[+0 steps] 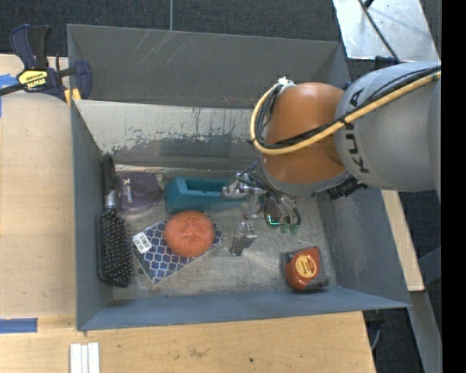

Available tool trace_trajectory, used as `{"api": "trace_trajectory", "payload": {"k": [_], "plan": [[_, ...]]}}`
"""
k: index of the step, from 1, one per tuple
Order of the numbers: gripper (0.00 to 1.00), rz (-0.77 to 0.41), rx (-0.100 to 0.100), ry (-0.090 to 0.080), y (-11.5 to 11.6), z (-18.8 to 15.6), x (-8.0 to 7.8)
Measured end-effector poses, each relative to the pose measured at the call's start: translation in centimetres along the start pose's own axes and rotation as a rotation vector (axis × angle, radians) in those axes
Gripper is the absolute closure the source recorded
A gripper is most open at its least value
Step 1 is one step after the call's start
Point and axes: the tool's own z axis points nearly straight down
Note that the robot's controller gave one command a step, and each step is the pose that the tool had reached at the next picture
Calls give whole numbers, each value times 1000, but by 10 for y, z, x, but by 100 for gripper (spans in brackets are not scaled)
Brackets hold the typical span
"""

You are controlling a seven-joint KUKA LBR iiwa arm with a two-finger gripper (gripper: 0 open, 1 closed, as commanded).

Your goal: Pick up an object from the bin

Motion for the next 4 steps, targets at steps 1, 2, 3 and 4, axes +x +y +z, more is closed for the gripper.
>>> {"api": "trace_trajectory", "payload": {"k": [1,2,3,4], "plan": [[0,2,0,-8,0,-5,-2],[0,-85,8,-25,45,36,-7],[0,-85,1,-25,39,31,-6],[0,-146,6,-10,67,29,-3]]}}
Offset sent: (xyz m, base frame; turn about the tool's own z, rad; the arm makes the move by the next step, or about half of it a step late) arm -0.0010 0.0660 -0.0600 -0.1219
